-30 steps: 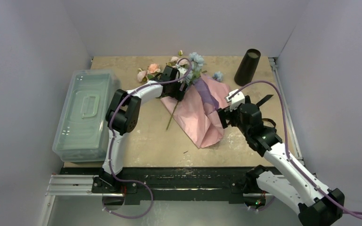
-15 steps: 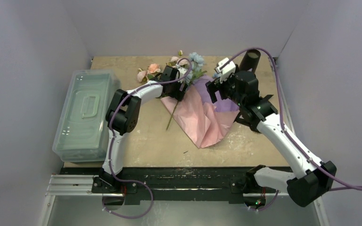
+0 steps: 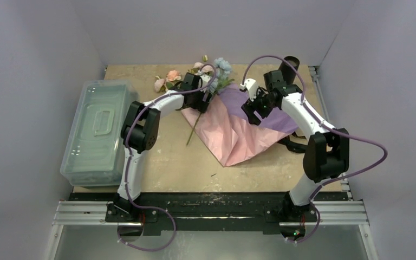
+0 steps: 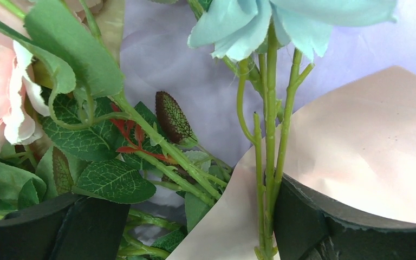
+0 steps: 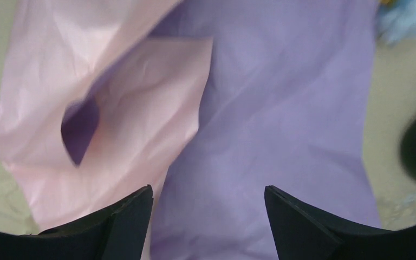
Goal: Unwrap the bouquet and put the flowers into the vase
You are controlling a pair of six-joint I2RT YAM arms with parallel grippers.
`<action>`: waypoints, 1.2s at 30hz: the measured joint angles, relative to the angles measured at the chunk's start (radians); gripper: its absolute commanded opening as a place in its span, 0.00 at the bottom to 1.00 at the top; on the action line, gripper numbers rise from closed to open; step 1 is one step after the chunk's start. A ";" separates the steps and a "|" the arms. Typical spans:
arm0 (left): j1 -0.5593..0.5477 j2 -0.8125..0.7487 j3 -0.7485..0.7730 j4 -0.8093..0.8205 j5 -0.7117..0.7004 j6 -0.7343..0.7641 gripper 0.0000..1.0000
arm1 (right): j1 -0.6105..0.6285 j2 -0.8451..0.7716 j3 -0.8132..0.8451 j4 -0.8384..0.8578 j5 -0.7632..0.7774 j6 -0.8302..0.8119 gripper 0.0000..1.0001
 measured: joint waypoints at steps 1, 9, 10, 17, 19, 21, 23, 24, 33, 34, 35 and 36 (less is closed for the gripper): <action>0.010 0.008 0.012 -0.001 0.000 0.004 0.87 | -0.014 0.011 -0.005 -0.031 -0.011 -0.024 0.77; 0.068 0.024 0.050 -0.022 0.032 0.003 0.86 | -0.020 0.097 0.002 -0.231 -0.159 -0.163 0.63; 0.069 0.024 0.051 -0.023 0.040 -0.001 0.86 | -0.018 0.127 0.009 -0.244 -0.178 -0.168 0.62; 0.069 0.012 0.054 -0.045 0.147 -0.075 0.86 | -0.011 0.271 0.017 -0.304 -0.279 -0.179 0.62; 0.069 0.000 0.054 -0.049 0.195 -0.101 0.86 | -0.004 0.274 0.017 -0.326 -0.301 -0.186 0.68; 0.069 -0.018 0.051 -0.044 0.245 -0.127 0.86 | 0.011 0.272 0.023 -0.350 -0.333 -0.190 0.76; 0.069 -0.051 0.031 -0.028 0.291 -0.159 0.85 | 0.023 0.270 0.030 -0.355 -0.357 -0.177 0.79; 0.069 -0.067 0.020 -0.018 0.306 -0.173 0.85 | 0.027 0.267 0.038 -0.352 -0.363 -0.161 0.79; 0.094 -0.248 -0.143 0.082 0.319 -0.255 0.89 | -0.013 0.135 0.172 -0.219 -0.385 0.049 0.82; 0.103 -0.269 -0.161 0.086 0.314 -0.255 0.89 | -0.019 0.113 0.182 -0.201 -0.386 0.076 0.80; 0.113 -0.288 -0.175 0.088 0.309 -0.255 0.87 | -0.020 0.095 0.190 -0.180 -0.389 0.105 0.78; 0.124 -0.304 -0.186 0.092 0.306 -0.255 0.85 | -0.019 0.083 0.199 -0.158 -0.395 0.138 0.76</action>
